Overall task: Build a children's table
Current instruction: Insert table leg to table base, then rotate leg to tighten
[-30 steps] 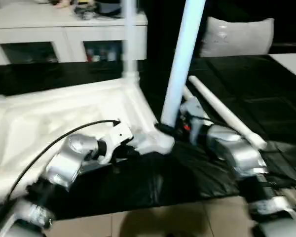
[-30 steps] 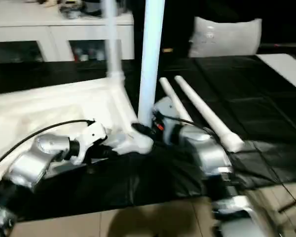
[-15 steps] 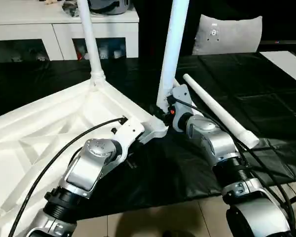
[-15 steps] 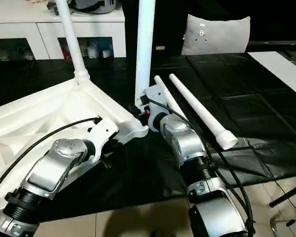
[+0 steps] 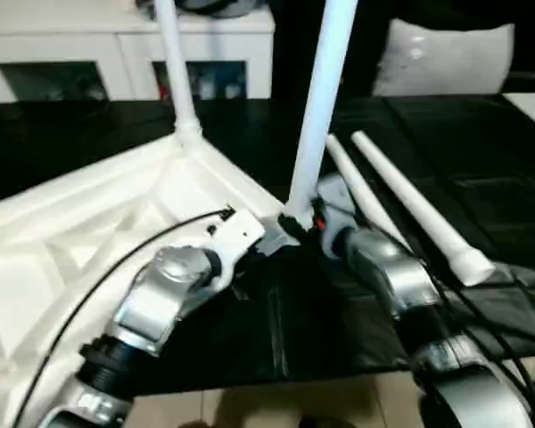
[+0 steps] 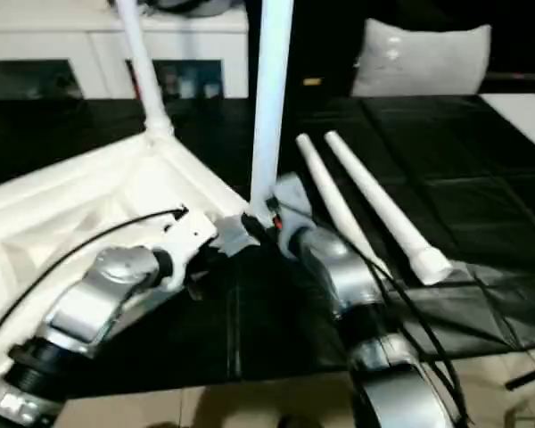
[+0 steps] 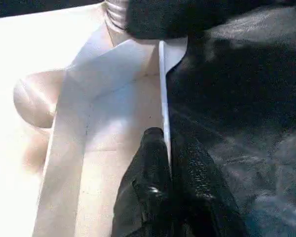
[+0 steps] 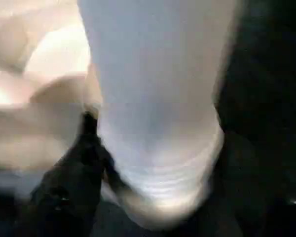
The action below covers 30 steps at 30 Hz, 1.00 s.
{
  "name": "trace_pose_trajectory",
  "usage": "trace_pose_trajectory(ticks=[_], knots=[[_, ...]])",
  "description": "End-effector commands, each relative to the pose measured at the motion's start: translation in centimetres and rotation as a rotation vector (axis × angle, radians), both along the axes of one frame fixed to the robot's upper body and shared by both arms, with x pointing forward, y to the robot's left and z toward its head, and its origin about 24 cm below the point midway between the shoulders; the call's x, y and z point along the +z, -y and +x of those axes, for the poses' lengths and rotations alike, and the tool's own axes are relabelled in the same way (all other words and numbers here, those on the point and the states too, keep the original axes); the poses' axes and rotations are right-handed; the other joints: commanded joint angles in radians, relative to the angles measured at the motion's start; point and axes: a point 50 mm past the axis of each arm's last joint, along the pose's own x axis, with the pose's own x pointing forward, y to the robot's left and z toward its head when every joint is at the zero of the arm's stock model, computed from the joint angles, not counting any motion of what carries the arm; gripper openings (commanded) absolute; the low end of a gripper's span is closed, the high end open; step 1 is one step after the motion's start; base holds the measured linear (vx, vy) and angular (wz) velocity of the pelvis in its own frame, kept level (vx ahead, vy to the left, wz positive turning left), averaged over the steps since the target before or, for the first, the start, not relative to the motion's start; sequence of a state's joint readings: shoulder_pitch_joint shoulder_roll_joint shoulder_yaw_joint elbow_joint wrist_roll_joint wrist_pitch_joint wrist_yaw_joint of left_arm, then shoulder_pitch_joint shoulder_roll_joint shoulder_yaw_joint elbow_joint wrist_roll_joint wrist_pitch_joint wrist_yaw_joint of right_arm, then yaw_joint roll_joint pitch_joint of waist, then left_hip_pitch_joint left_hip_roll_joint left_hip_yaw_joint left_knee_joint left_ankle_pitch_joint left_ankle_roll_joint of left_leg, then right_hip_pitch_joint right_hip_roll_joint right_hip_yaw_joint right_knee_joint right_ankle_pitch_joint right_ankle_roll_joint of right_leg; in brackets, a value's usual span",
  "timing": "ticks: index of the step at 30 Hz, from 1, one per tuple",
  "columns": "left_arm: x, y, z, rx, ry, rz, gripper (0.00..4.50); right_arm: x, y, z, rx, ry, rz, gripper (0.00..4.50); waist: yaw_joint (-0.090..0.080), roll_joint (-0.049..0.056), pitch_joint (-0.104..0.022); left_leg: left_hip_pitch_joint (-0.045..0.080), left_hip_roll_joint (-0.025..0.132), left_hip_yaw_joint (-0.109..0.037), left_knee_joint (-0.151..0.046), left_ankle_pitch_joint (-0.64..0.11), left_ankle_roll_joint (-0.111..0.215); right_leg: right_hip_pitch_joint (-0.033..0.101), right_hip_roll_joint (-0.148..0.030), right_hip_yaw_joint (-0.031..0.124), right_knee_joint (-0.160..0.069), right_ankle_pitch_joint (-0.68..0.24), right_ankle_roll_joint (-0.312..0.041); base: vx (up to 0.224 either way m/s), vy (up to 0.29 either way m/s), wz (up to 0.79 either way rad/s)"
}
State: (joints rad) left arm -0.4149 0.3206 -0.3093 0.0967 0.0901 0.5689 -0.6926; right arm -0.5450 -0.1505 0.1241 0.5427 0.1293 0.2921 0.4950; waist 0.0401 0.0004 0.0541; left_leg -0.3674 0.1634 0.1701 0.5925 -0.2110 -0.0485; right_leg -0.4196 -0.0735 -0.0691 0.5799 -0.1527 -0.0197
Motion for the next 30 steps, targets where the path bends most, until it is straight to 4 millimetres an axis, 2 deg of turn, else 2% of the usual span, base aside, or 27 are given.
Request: trace_pose_trajectory(ticks=[1,2,3,4,5,6,8,14,19,20,22,25,27,30], knots=[[1.8,-0.4,0.9,-0.002,0.102,-0.028,0.0,-0.5,0.9,-0.3,-0.011,-0.025,-0.01,3.84,0.007,-0.001,-0.068,0.002,0.06,-0.014,-0.068,-0.073,0.083,0.064,-0.076,0.052,-0.047,-0.146,-0.233,0.0,0.0,0.0],[1.7,-0.4,0.8,-0.048,0.11,-0.027,0.0,-0.1,1.8,-0.6,0.011,0.005,-0.005,3.97,0.008,0.006,-0.066,0.003,0.06,-0.013,-0.067,-0.071,0.08,0.062,-0.074,0.05,-0.047,-0.147,-0.241,0.0,0.0,0.0],[1.7,-0.4,0.8,-0.048,0.11,-0.027,0.0,-0.1,1.8,-0.6,0.011,0.005,-0.005,4.08,0.009,0.004,-0.064,0.003,0.058,-0.012,-0.068,-0.085,0.082,0.062,-0.072,0.049,-0.054,-0.164,-0.236,0.0,0.0,0.0],[1.7,-0.4,0.7,-0.061,0.112,-0.028,0.0,-0.1,2.0,-0.6,0.015,0.013,-0.005,4.17,0.01,0.001,-0.066,0.005,0.06,-0.012,-0.068,-0.098,0.074,0.064,-0.073,0.051,-0.051,-0.175,-0.234,0.0,0.0,0.0],[1.6,-0.4,0.7,-0.081,0.114,-0.029,0.0,0.1,2.3,-0.7,0.022,0.025,-0.004,4.23,0.011,0.002,-0.064,0.004,0.06,-0.012,-0.069,-0.106,0.072,0.064,-0.073,0.05,-0.054,-0.186,-0.231,0.0,0.0,0.0],[1.2,-0.5,0.2,-0.167,0.106,-0.031,0.0,0.8,3.6,-0.8,0.053,0.081,-0.004,4.32,0.014,0.001,-0.065,0.005,0.059,-0.013,-0.068,-0.115,0.073,0.063,-0.074,0.049,-0.057,-0.203,-0.225,0.0,0.0,0.0],[1.1,-0.5,0.0,-0.204,0.104,-0.027,0.0,1.2,4.1,-0.8,0.065,0.105,-0.005,4.47,0.016,0.001,-0.065,0.008,0.059,-0.012,-0.068,-0.115,0.07,0.063,-0.073,0.05,-0.054,-0.205,-0.224,0.0,0.0,0.0],[0.3,-1.1,-0.4,-0.319,0.085,0.013,0.0,2.3,5.6,-1.3,0.208,0.149,-0.05,4.47,0.024,0.0,-0.068,0.01,0.061,-0.01,-0.064,-0.096,0.088,0.065,-0.072,0.049,-0.047,-0.178,-0.234,0.0,0.0,0.0],[0.0,-1.5,-1.0,-0.456,0.035,0.011,0.0,2.8,6.0,-2.6,0.46,0.108,-0.081,4.47,0.031,-0.002,-0.068,0.009,0.063,-0.01,-0.062,-0.096,0.11,0.067,-0.075,0.049,-0.044,-0.166,-0.246,0.0,0.0,0.0],[0.0,-1.6,-1.1,-0.476,0.029,0.009,0.0,2.8,6.0,-2.7,0.48,0.104,-0.092,4.2,0.032,-0.001,-0.067,0.01,0.064,-0.01,-0.062,-0.098,0.11,0.065,-0.074,0.048,-0.045,-0.172,-0.25,0.0,0.0,0.0],[0.0,-1.5,-1.2,-0.491,0.026,0.014,0.0,2.6,6.0,-2.7,0.497,0.101,-0.115,4.2,0.034,-0.003,-0.068,0.01,0.064,-0.009,-0.061,-0.098,0.104,0.064,-0.074,0.049,-0.043,-0.172,-0.256,0.0,0.0,0.0],[-0.1,-1.5,-1.4,-0.54,0.018,0.029,0.0,2.4,5.5,-2.6,0.548,0.096,-0.131,3.8,0.042,-0.005,-0.066,0.012,0.065,-0.009,-0.062,-0.127,0.087,0.061,-0.076,0.049,-0.047,-0.227,-0.244,0.0,0.0,0.0],[-0.1,-1.5,-1.5,-0.565,0.017,0.033,0.0,2.4,5.0,-2.7,0.585,0.092,-0.113,3.69,0.045,-0.004,-0.063,0.012,0.065,-0.01,-0.063,-0.146,0.075,0.06,-0.078,0.05,-0.051,-0.271,-0.23,0.0,0.0,0.0],[-0.1,-1.4,-1.7,-0.581,0.006,0.025,0.0,2.4,4.7,-2.8,0.611,0.081,-0.101,3.36,0.048,-0.006,-0.064,0.013,0.067,-0.011,-0.063,-0.144,0.067,0.058,-0.077,0.051,-0.048,-0.276,-0.224,0.0,0.0,0.0]])
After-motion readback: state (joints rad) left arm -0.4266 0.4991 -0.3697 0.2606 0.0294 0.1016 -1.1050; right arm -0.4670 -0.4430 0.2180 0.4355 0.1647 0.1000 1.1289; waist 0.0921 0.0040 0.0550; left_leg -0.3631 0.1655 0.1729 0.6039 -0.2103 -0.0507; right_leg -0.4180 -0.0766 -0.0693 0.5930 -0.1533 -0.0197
